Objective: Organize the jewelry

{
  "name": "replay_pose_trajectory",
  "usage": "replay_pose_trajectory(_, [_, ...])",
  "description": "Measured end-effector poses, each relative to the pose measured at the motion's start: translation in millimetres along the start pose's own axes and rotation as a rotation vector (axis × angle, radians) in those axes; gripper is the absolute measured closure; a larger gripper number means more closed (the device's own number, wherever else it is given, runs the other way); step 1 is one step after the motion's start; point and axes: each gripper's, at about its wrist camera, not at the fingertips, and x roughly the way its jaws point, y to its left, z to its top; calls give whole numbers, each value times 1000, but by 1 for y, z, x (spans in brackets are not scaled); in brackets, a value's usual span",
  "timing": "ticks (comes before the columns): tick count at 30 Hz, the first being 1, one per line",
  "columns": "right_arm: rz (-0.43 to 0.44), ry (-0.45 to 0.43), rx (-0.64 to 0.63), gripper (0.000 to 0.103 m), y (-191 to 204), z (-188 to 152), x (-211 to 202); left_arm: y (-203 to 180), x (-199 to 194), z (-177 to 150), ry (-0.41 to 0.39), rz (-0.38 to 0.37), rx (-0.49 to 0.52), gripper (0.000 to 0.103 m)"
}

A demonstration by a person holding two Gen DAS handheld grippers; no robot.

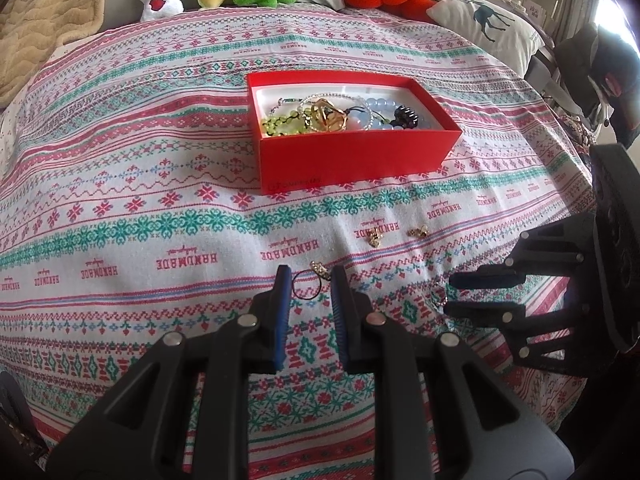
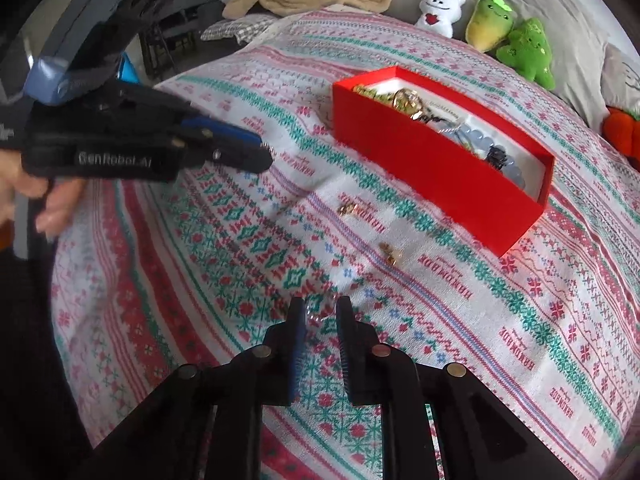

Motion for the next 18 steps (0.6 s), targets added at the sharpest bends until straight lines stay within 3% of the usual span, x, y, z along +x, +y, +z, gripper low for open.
replay_pose_trajectory(5, [-41,12,-31,75,4,-1,6,-1,0,0,-1,1,0,81])
replay_pose_trajectory(9, [-34,18,-16,76,3,1,11,0,1,0,4,3,0,81])
replay_pose_trajectory(11, [-37,25,-12,78,3,3,13,-1,2,1,6,3,0,81])
replay_pose_trajectory(13, [-24,30,-8,87,4,4,14,-1,3,1,7,4,1,81])
replay_pose_trajectory(18, [-29,22,-5,92,4,6,13,-3,2,2,2,3,3,81])
